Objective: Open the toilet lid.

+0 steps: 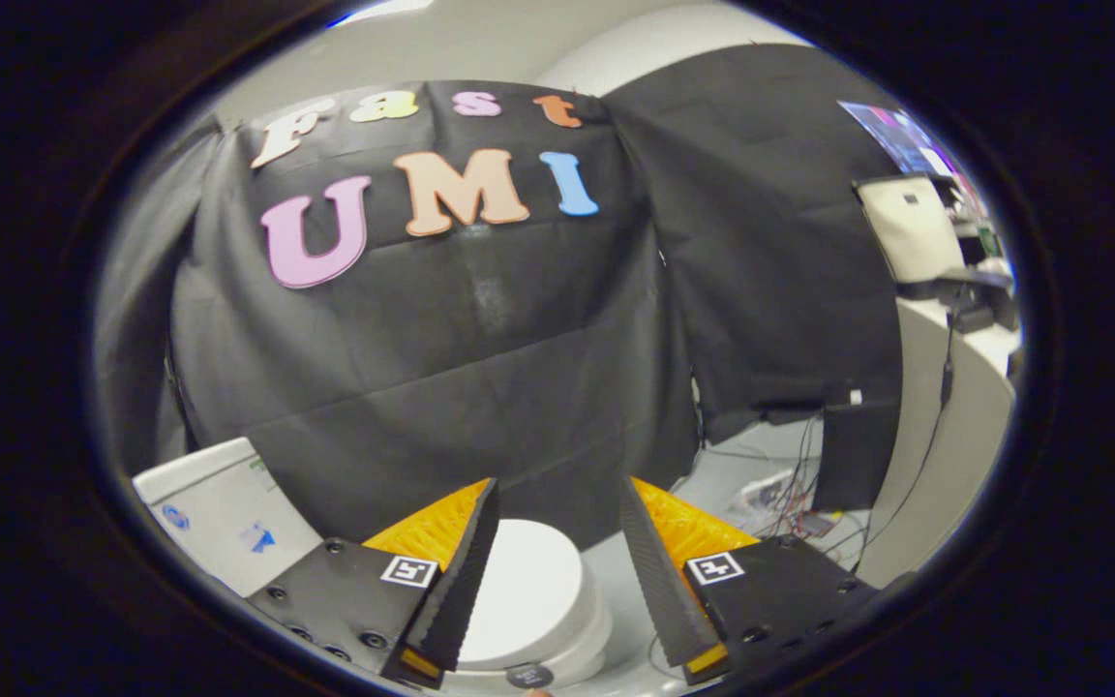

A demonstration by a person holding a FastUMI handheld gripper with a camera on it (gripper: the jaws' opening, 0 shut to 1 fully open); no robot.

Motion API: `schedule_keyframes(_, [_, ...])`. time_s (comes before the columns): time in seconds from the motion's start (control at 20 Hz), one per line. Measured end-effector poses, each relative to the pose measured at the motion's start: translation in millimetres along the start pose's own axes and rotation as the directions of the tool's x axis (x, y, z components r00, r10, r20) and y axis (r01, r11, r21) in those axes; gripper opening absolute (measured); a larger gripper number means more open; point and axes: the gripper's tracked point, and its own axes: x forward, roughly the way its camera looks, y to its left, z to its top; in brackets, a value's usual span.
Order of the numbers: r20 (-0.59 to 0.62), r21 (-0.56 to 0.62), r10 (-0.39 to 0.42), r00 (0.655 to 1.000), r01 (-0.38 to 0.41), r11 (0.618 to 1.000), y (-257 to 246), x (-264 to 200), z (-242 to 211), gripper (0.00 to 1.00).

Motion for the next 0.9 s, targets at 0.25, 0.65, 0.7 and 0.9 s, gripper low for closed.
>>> schedule_keyframes(0.25, [-0.041,0.21,-0.023,0.999,0.031,0.977,-15,5,-27,0.78])
schedule_keyframes(0.65, [-0.167,0.515,-0.105,0.98,0.177,0.838,-16,-15,-101,0.78])
schedule_keyframes(0.7, [-0.184,0.541,-0.122,0.975,0.204,0.816,-16,-23,-112,0.78])
schedule_keyframes(0.9, [-0.292,0.569,-0.177,0.94,0.319,0.758,-26,-49,-163,0.65])
